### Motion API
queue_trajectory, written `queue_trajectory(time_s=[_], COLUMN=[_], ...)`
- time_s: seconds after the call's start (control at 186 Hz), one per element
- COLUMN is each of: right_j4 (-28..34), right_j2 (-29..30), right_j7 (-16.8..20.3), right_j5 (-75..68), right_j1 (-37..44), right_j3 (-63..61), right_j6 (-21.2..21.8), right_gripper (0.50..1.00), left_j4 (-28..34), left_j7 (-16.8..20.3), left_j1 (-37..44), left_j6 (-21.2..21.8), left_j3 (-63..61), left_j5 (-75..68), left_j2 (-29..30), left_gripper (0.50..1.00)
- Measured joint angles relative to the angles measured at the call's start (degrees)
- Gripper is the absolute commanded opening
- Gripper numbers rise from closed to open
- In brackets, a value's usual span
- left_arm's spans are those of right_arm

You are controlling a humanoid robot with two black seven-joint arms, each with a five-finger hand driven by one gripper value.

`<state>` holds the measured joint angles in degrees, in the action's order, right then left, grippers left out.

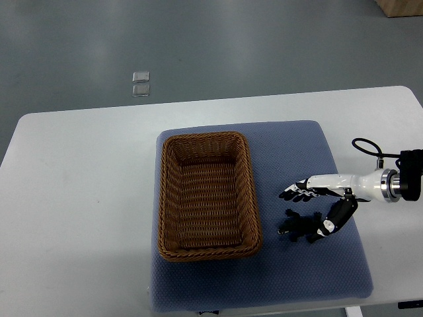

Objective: Place crocodile in brown basket with right hand
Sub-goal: 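Lower the right hand onto the crocodile with fingers open, then close the right hand's fingers around the crocodile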

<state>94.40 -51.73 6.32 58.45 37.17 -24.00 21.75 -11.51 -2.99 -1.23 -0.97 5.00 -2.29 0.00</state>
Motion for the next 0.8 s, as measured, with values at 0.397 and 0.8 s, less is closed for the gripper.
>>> queue_trajectory(time_s=[0.397, 0.8], right_j4=[-0.7, -1.6], right_j2=[1.5, 1.0], right_j7=[-2.4, -2.2], right_j5=[9.4, 14.6], right_j1=[-3.9, -4.6], right_j3=[-0.7, -0.7], right_j6=[-2.6, -2.6], right_gripper=[0.917, 0.899], left_j4=[0.2, 0.1], left_j7=[0.0, 0.0], left_j1=[0.0, 0.1], left_j6=[0.0, 0.0], left_j3=[0.0, 0.0], left_j5=[0.0, 0.0], left_j2=[0.0, 0.0], left_gripper=[1.0, 1.0])
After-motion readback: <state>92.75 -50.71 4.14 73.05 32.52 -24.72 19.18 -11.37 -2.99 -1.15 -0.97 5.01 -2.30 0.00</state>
